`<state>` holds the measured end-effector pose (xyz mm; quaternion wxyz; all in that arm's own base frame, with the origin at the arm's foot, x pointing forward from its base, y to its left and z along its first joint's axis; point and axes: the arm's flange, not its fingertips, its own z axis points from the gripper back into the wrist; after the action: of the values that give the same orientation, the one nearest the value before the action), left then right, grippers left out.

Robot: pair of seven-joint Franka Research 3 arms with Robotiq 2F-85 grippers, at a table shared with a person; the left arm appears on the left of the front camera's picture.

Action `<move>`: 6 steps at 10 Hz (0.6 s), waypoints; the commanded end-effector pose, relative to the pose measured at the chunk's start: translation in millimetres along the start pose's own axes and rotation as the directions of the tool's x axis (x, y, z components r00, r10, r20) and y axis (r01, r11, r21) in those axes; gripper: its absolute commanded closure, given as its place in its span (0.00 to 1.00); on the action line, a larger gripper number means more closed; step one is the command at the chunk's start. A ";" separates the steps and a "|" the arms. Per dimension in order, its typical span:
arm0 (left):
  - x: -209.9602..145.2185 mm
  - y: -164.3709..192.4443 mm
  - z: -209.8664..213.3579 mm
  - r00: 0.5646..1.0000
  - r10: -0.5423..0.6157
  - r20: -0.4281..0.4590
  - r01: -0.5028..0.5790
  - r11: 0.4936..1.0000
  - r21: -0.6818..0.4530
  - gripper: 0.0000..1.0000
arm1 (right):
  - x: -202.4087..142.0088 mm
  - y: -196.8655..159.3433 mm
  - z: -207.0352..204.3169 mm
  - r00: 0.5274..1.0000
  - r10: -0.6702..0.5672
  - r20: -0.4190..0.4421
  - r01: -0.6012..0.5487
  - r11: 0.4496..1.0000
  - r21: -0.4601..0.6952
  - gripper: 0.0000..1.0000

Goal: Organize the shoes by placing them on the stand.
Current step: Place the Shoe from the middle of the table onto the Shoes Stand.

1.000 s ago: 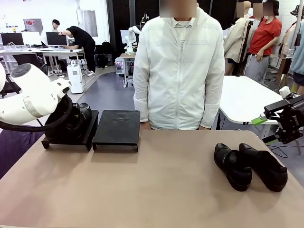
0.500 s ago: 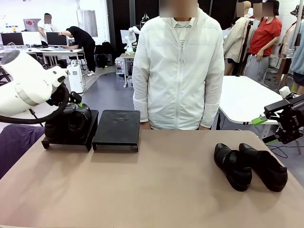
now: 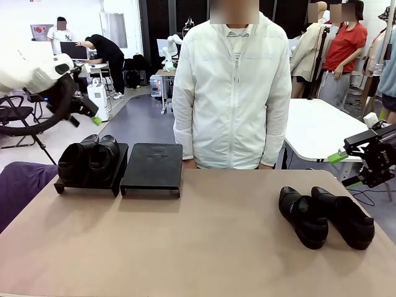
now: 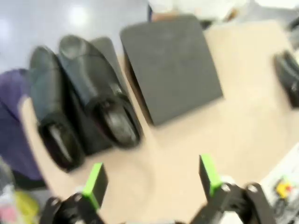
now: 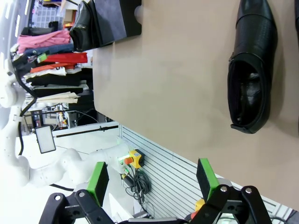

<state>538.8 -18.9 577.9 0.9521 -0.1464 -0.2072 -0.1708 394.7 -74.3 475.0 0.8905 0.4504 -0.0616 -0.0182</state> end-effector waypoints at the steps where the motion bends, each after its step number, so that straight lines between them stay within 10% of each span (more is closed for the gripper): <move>1: -25.5 22.2 47.2 0.981 0.049 -0.188 -0.065 0.995 -0.081 0.00 | 2.4 2.3 3.7 1.000 0.010 -0.004 -0.010 1.000 0.005 0.00; 4: -129.2 60.4 112.3 0.907 0.418 -0.056 -0.418 0.870 -0.262 0.00 | 2.4 2.3 3.7 1.000 0.010 -0.004 -0.010 1.000 0.005 0.00; 6: -205.5 96.1 95.1 0.730 0.683 0.022 -0.596 0.652 -0.469 0.00 | 2.4 2.3 3.7 1.000 0.010 -0.004 -0.010 1.000 0.005 0.00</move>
<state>376.1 159.0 585.0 0.9208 -0.3634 -0.1263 0.0639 395.2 -74.5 475.2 0.8906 0.4502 -0.0616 -0.0182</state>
